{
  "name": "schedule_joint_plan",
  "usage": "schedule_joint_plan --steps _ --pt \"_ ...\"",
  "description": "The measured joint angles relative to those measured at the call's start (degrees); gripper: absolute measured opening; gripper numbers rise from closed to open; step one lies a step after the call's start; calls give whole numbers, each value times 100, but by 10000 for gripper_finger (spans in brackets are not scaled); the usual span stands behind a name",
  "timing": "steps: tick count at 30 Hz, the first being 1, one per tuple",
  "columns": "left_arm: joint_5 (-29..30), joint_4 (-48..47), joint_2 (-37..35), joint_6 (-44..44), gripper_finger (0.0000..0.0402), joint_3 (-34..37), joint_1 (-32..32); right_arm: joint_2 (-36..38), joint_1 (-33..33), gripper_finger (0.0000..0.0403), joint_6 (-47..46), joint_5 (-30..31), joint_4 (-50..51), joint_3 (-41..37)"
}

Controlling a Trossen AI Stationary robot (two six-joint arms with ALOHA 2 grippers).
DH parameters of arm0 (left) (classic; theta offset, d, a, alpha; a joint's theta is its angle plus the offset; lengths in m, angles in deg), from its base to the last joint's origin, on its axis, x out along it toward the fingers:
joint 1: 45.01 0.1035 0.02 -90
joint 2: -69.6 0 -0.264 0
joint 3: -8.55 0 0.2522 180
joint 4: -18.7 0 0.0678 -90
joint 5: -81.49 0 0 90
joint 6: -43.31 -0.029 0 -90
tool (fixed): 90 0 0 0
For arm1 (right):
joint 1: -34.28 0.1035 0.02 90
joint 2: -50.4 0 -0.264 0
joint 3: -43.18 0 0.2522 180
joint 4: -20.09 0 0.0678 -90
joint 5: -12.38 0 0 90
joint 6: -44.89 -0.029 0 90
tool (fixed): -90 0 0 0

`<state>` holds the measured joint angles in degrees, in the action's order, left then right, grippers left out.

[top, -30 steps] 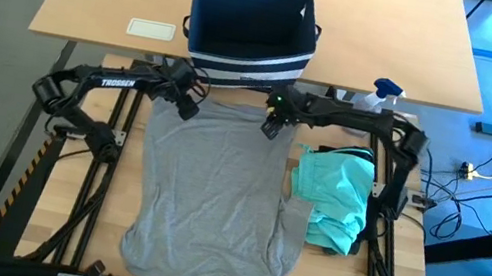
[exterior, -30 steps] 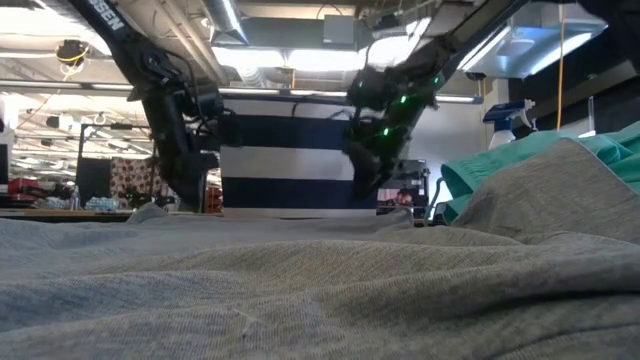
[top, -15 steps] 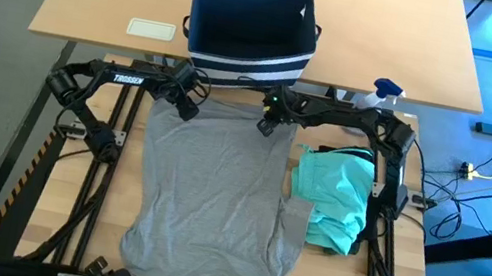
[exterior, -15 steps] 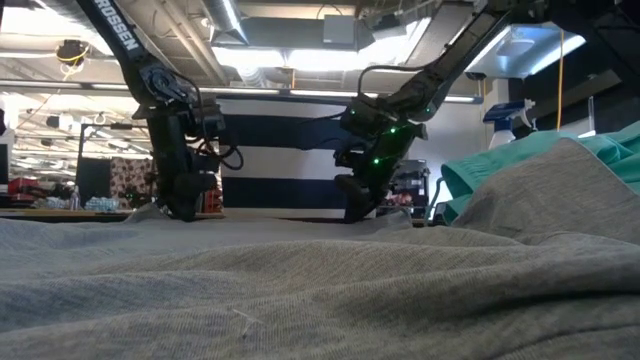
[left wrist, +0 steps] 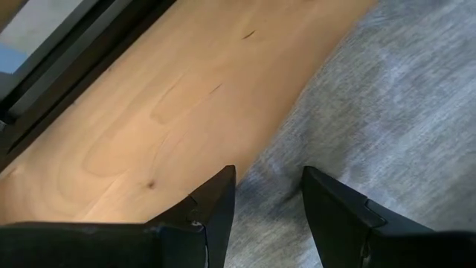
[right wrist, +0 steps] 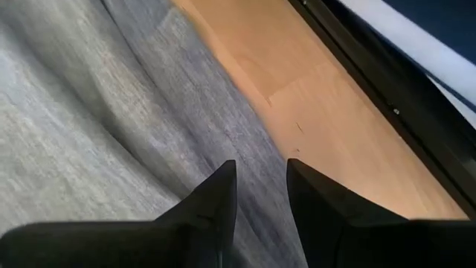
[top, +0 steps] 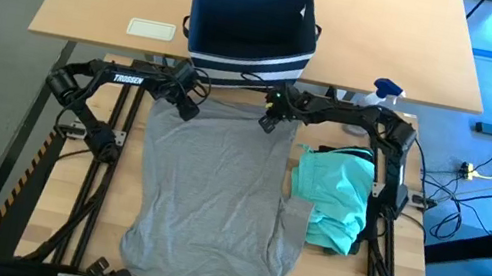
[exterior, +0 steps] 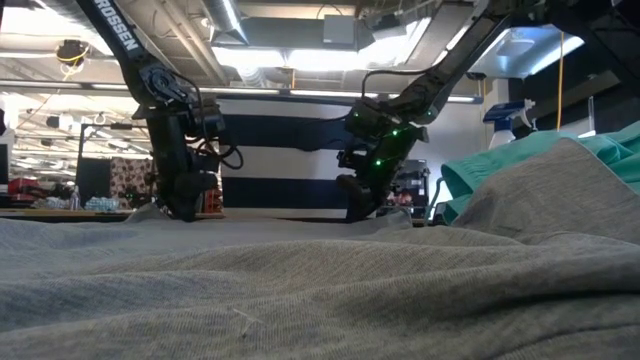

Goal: Fold Laundry from Bin

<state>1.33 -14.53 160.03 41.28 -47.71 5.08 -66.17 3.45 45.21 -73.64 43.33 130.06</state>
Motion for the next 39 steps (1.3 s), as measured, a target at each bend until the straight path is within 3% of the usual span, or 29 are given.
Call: schedule_joint_plan --steps 10,18,25,33,39 --pt "-49 0 0 19 151 0 -182 -99 4 109 -4 -191 69 0" --pt "-53 0 -4 34 151 0 -256 -146 -57 8 2 -155 109 13" --pt "5 2 -4 34 151 -2 -252 -146 -411 22 -18 -289 136 26" --pt "975 39 -4 167 151 -4 -214 -146 -752 7 -33 -512 620 485" --pt "1223 108 -66 292 151 -4 -47 -146 -730 11 -4 -522 1214 1011"
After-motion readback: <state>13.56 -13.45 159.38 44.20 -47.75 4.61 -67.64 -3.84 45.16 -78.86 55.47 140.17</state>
